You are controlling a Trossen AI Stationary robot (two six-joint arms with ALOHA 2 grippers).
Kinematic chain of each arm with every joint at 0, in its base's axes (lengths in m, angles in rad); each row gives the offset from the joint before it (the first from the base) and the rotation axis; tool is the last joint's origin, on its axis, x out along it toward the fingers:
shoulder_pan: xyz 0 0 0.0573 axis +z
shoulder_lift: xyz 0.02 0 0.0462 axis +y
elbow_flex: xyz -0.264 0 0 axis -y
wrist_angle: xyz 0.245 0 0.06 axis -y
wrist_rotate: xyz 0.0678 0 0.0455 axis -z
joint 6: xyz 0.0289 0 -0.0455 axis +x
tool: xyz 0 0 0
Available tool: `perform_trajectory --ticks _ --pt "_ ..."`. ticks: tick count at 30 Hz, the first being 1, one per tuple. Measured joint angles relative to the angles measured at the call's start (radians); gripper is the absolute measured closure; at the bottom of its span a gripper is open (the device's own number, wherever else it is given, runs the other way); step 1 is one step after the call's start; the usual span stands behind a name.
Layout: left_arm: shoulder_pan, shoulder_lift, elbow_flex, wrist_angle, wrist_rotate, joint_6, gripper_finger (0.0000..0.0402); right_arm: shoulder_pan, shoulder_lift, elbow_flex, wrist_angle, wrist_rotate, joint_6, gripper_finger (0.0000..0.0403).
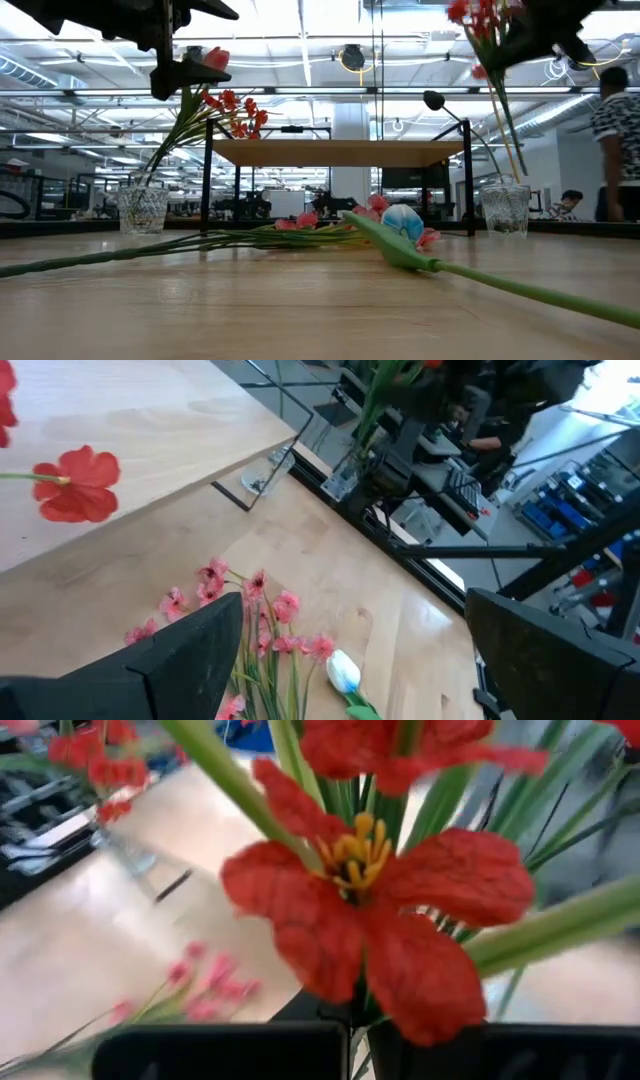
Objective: Pick and place flowers into a vace then onto a shelf
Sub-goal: Put the orange flowers into the right transparent vase
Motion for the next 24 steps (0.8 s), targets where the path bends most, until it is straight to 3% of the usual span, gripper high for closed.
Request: perform_trajectory --ticks 6,16,24 --pt "0.0 0.0 0.0 0.0 -0.024 -0.034 0.0016 -0.071 -0.006 0.051 -0.001 0.192 -0.19 0.0403" --pt "0.0 0.0 0.0 0.0 -0.05 -0.075 0.0016 -0.242 -0.01 0.047 -0.013 0.205 -0.255 0.0402" --pt "0.0 0.0 0.0 0.0 -0.058 -0.076 0.0016 -0.286 -0.017 -0.025 0.112 0.173 -0.259 0.04"
